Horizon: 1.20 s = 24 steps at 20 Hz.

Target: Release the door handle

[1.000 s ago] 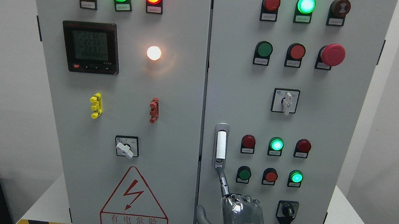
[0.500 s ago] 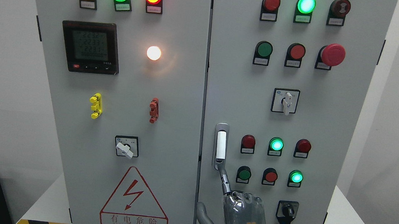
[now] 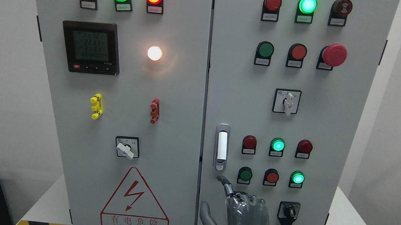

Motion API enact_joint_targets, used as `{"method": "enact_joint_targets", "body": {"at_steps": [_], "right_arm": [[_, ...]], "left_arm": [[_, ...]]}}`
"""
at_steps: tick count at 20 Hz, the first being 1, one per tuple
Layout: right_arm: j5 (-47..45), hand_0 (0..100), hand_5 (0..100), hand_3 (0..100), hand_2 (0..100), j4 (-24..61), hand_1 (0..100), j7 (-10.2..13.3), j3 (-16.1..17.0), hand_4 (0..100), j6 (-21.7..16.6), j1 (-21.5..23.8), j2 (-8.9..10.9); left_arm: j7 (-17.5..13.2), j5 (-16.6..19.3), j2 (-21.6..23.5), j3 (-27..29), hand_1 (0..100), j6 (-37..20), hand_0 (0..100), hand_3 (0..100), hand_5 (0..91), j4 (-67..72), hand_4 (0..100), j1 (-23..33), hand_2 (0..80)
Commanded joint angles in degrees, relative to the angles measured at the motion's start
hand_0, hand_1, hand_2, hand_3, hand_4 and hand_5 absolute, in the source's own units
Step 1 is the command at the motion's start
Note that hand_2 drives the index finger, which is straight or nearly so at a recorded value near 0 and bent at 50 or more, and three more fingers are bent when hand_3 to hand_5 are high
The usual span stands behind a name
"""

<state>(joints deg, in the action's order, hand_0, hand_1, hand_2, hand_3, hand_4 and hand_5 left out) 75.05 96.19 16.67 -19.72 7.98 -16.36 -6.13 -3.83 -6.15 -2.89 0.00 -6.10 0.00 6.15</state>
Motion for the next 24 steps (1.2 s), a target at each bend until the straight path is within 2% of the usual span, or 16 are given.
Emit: {"method": "enact_joint_targets", "body": {"at_steps": [1, 5, 8, 11, 15, 20, 24], "right_arm": [[-0.1, 51, 99, 100, 68, 3.3, 17, 0.3, 1.8, 93, -0.9, 1.6, 1.12], [-0.1, 36, 97, 99, 70, 3.8, 22, 0.4, 2.0, 85, -1.1, 1.9, 1.30], [-0.1, 29, 95, 97, 68, 4.0, 27, 0.4, 2.0, 84, -1.7, 1.7, 1.21], [0.0, 26, 97, 98, 73, 4.0, 28, 1.6, 2.0, 85, -1.7, 0.9, 1.21], [0.0, 24, 99, 99, 78, 3.9, 28, 1.5, 2.0, 86, -1.7, -0.7, 1.03], [0.0, 24, 99, 100, 79, 3.9, 26, 1.0, 1.8, 87, -1.7, -2.2, 0.68], [0.1, 23, 99, 100, 81, 3.8, 18, -0.7, 1.6, 88, -1.6, -3.3, 0.59]], "left_arm": [[0.0, 0.0, 0.1, -0.8, 39, 0.0, 12, 0, 0.0, 1.1, 0, 0.0, 0.0], [0.0, 0.0, 0.1, -0.8, 39, 0.0, 12, 0, 0.0, 1.1, 0, 0.0, 0.0], [0.0, 0.0, 0.0, -0.8, 39, 0.0, 12, 0, 0.0, 1.1, 0, 0.0, 0.0], [0.0, 0.0, 0.1, -0.8, 39, 0.0, 12, 0, 0.0, 1.1, 0, 0.0, 0.0], [0.0, 0.0, 0.0, -0.8, 39, 0.0, 12, 0, 0.0, 1.1, 0, 0.0, 0.0], [0.0, 0.0, 0.0, -0.8, 39, 0.0, 12, 0, 0.0, 1.1, 0, 0.0, 0.0], [0.0, 0.0, 0.0, -0.8, 39, 0.0, 12, 0, 0.0, 1.1, 0, 0.0, 0.0]]}}
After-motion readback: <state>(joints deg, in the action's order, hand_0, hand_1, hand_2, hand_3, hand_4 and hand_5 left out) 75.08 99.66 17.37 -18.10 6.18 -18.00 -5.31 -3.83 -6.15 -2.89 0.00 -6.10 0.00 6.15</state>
